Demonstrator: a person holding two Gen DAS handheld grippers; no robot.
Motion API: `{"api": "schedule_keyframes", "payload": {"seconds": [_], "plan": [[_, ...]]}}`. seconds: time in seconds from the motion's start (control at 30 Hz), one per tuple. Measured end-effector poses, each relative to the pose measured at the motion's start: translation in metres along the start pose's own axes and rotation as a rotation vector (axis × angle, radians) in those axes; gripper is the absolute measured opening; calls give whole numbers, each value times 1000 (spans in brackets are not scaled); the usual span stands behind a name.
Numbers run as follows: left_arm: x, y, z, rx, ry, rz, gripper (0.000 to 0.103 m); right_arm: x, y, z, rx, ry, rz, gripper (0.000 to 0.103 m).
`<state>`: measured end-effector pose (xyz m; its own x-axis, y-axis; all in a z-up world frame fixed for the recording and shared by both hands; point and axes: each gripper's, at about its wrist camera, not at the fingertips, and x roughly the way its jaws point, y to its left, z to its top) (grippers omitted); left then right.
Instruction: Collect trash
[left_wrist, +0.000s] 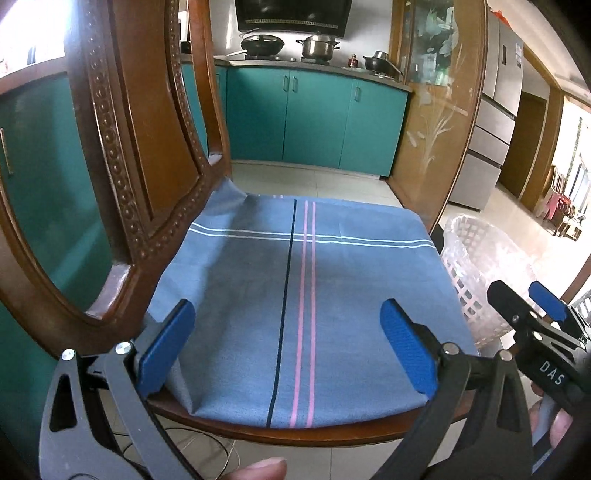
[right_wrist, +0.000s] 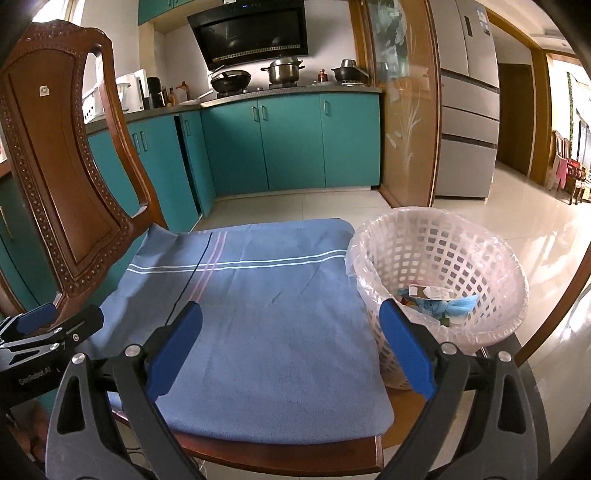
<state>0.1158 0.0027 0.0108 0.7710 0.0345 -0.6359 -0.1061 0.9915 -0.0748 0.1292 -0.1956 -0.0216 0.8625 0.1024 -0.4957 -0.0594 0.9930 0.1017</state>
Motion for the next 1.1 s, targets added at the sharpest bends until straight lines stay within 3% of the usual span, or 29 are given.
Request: {"api": "schedule_keyframes", "payload": {"seconds": [1.1], "plan": [[6,-5,-2,18,10,-29,100,0,1,0,4,1,2,94]]}}
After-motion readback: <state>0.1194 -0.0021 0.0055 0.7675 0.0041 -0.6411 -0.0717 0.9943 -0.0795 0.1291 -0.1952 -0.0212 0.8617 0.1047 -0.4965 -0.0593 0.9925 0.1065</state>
